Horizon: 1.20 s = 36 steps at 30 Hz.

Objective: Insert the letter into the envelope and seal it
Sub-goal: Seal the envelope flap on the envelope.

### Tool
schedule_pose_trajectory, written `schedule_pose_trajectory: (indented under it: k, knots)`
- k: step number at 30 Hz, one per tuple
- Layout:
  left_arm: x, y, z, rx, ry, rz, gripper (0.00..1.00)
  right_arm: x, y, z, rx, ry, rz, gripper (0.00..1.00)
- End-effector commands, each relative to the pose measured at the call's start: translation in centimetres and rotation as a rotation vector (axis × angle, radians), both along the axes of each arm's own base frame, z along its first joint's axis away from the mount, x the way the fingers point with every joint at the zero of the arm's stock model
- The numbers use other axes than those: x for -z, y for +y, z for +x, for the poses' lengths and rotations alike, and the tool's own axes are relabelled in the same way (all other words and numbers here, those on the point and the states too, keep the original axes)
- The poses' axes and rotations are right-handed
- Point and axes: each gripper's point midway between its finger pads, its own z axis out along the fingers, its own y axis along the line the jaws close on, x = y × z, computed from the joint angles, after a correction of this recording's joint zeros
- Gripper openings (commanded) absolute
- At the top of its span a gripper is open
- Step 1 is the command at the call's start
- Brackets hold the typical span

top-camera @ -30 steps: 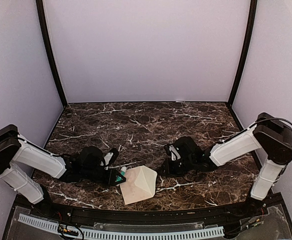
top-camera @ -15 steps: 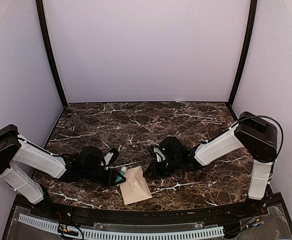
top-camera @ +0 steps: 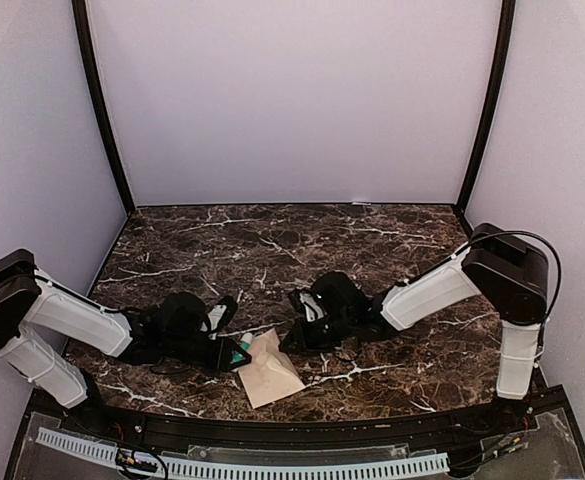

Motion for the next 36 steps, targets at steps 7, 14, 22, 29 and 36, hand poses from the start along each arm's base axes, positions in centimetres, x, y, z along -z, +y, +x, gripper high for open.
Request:
schedule_pose_trajectory:
  k: [7, 14, 22, 29, 36]
  knots:
    - [0.9, 1.2, -0.4, -0.007, 0.022, 0.067, 0.00, -0.4, 0.9, 0.0, -0.013, -0.063, -0.028, 0.11]
    - [1.1, 1.4, -0.5, -0.007, 0.025, 0.071, 0.00, -2.3, 1.2, 1.3, 0.015, -0.109, 0.007, 0.12]
    - [1.0, 1.4, -0.6, -0.008, 0.024, 0.070, 0.00, -2.4, 1.6, 3.1, 0.049, -0.130, 0.023, 0.10]
    - [1.2, 1.5, -0.6, -0.008, 0.030, 0.072, 0.00, -2.7, 2.4, 4.5, 0.049, -0.153, 0.035, 0.08]
    - [1.3, 1.6, -0.7, -0.009, 0.028, 0.076, 0.00, -1.4, 2.6, 4.3, 0.032, -0.130, 0.021, 0.06]
